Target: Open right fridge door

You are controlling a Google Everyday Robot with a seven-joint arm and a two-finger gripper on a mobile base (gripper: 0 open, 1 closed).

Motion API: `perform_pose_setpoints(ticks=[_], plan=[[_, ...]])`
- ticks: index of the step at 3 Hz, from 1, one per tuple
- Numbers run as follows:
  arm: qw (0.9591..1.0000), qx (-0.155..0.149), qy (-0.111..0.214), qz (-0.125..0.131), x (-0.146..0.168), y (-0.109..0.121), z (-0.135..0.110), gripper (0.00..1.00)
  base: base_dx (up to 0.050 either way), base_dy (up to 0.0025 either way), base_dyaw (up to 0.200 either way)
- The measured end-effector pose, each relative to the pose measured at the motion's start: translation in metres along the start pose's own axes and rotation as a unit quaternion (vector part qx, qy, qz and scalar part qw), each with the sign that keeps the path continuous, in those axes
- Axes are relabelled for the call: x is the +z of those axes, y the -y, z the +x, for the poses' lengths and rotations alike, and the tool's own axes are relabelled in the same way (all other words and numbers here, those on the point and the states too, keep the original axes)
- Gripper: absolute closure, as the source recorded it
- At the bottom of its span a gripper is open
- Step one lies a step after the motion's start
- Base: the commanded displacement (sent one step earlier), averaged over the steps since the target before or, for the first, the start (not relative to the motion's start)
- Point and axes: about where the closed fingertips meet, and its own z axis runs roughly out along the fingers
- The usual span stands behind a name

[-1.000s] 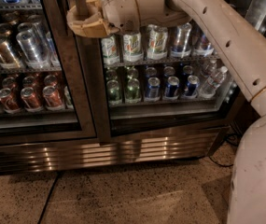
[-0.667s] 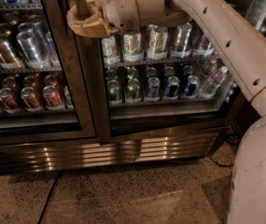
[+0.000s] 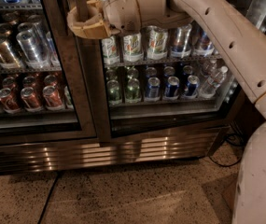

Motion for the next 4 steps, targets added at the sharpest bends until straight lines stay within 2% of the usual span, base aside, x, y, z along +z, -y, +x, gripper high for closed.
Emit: perform_pose_setpoints(ticks=[4], plan=[[1.0000, 0.001, 0.002, -0.001, -0.001, -0.013, -0.006, 1.00, 0.000, 0.00000, 0.000]])
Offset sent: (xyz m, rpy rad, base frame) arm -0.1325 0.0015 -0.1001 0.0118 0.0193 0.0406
